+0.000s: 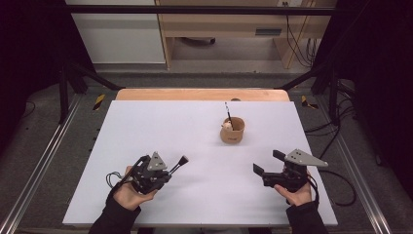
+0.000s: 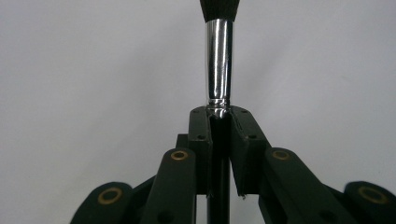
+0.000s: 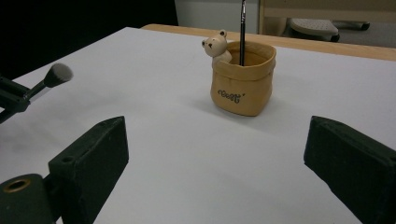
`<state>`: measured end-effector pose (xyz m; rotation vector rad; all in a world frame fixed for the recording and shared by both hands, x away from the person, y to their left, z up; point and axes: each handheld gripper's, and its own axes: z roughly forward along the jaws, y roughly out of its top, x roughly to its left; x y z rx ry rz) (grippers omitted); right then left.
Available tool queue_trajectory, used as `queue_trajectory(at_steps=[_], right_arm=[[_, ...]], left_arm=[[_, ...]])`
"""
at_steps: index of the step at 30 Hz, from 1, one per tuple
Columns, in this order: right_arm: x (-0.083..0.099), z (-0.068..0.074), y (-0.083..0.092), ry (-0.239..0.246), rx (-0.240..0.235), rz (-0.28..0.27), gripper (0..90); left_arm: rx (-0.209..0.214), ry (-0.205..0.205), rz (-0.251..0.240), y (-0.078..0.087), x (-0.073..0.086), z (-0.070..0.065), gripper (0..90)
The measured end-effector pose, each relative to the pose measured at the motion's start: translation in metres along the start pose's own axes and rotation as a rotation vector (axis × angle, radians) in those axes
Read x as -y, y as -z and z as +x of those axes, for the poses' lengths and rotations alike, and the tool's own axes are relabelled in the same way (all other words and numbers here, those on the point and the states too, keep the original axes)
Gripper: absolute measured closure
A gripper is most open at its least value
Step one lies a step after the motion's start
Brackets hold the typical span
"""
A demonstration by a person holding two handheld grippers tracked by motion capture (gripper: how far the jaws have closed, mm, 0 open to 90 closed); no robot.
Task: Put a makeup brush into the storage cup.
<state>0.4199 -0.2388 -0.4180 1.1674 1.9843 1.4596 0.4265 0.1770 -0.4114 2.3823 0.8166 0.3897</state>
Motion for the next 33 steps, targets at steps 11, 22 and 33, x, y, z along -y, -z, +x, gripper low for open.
queue_trajectory(at_steps=[11,22,33], right_arm=[[-0.003,0.007,-0.001,-0.014,-0.025,-0.022,7.1],[-0.006,0.009,-0.001,-0.008,-0.01,-0.036,7.2],[-0.011,0.013,-0.002,-0.032,0.005,-0.066,7.1]], left_arm=[[-0.026,0.042,-0.092,0.008,0.002,0.005,79.2],[-0.076,0.118,-0.175,0.012,0.004,0.01,79.1],[-0.099,0.123,-0.24,0.019,0.004,0.009,79.1]])
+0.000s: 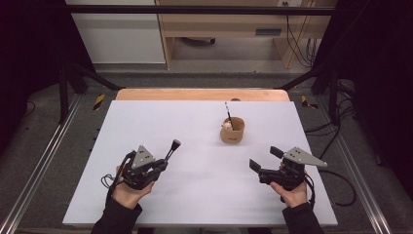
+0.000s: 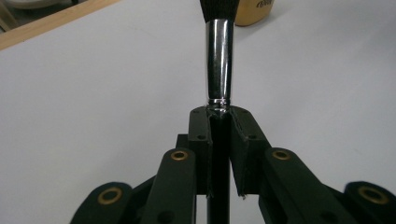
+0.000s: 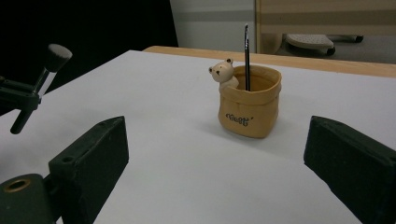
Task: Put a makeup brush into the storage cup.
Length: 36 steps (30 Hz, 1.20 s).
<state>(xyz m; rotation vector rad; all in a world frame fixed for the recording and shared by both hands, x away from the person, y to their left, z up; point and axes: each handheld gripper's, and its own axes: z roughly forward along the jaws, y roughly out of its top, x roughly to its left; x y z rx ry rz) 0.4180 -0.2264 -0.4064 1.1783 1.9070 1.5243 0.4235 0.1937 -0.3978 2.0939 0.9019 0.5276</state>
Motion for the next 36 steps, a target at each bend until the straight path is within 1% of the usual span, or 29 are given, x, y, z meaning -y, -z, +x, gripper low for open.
queue_trajectory(at_steps=[5,14,21,26,34,36], right_arm=[[-0.005,0.003,-0.002,-0.012,-0.001,-0.023,6.7],[-0.009,0.008,-0.005,-0.021,-0.002,-0.035,6.4],[-0.012,0.01,-0.007,-0.026,0.002,-0.042,6.4],[-0.015,0.013,-0.008,-0.032,-0.001,-0.05,6.5],[-0.023,0.018,-0.01,-0.051,-0.011,-0.068,6.6],[-0.025,0.02,-0.011,-0.055,-0.015,-0.071,6.6]], left_arm=[[-0.006,0.02,-0.037,0.003,-0.001,0.0,79.2],[-0.007,0.034,-0.073,0.004,-0.003,-0.002,79.1],[-0.004,0.036,-0.092,0.003,-0.006,-0.007,79.1],[-0.002,0.029,-0.096,0.0,-0.008,-0.01,79.1],[-0.004,0.04,-0.115,-0.004,-0.014,-0.01,79.1],[-0.006,0.031,-0.118,-0.004,-0.016,-0.01,79.2]])
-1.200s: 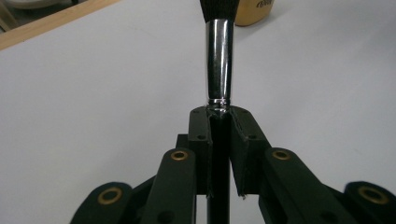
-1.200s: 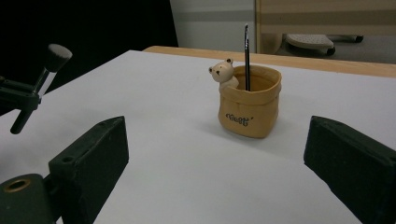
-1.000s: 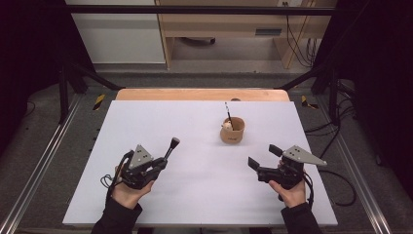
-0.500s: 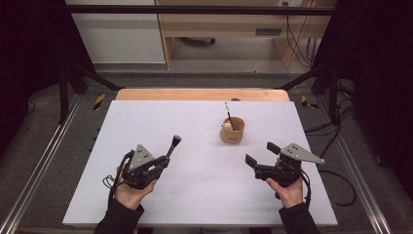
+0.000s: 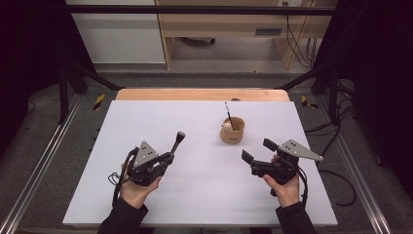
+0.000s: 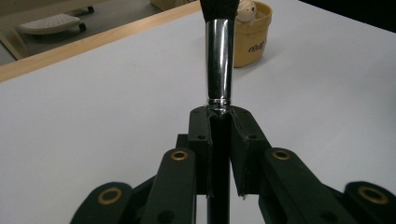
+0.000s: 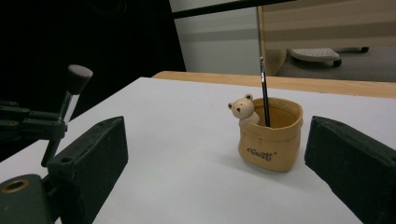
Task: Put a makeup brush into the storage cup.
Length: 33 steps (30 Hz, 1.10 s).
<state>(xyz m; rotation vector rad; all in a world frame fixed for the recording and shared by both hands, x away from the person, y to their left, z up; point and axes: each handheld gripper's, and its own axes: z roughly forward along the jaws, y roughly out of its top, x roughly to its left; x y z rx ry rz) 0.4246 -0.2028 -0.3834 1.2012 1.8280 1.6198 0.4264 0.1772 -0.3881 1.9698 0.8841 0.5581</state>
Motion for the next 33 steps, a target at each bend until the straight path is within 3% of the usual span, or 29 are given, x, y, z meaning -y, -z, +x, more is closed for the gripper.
queue_trajectory(at_steps=[18,33], right_arm=[[-0.011,0.015,-0.017,-0.024,-0.04,-0.009,6.9],[-0.013,0.021,-0.025,-0.071,-0.067,-0.014,7.6]], left_arm=[[-0.001,0.026,-0.061,-0.007,-0.015,-0.008,79.1],[0.011,0.036,-0.079,-0.015,-0.022,-0.016,79.1]])
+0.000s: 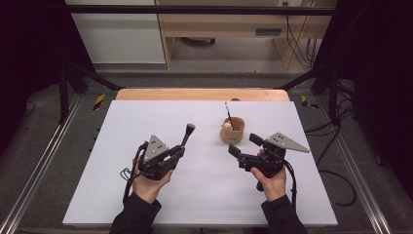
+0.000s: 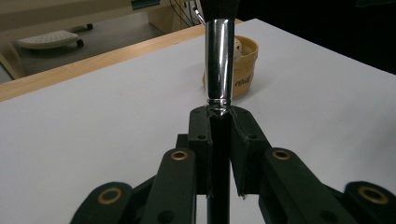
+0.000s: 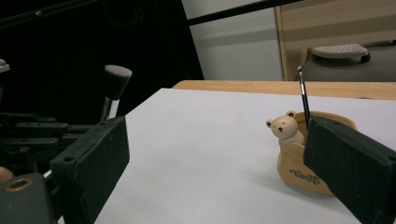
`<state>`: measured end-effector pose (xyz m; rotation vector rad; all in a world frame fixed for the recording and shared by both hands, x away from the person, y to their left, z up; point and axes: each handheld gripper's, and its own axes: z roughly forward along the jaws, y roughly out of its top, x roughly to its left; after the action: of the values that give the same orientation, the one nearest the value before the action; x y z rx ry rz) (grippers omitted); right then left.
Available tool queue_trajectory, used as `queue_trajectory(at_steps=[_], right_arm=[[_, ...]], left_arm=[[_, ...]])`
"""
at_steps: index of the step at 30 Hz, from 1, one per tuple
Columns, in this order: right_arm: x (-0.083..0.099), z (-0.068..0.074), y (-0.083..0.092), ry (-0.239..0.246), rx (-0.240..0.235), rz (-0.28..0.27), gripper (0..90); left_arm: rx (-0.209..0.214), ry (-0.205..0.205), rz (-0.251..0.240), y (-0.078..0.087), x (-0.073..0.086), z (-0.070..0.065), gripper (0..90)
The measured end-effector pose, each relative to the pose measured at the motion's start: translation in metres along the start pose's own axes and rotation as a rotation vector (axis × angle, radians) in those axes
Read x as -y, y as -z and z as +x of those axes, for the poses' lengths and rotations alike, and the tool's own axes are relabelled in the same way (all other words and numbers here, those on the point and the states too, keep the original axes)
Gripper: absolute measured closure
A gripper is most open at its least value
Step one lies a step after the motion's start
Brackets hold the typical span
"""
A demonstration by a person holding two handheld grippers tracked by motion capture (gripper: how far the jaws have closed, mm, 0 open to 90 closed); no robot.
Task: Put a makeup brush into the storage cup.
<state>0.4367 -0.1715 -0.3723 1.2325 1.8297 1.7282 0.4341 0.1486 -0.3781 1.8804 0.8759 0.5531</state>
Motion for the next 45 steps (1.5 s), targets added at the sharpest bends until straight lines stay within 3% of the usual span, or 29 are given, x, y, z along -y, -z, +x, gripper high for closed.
queue_trajectory(at_steps=[33,45], right_arm=[[0.004,0.022,-0.025,-0.032,-0.076,0.025,11.9],[0.005,0.026,-0.03,-0.066,-0.107,0.024,16.5]], left_arm=[[0.023,-0.004,-0.026,-0.021,-0.009,-0.024,79.1],[0.032,0.004,-0.036,-0.026,-0.01,-0.03,79.2]])
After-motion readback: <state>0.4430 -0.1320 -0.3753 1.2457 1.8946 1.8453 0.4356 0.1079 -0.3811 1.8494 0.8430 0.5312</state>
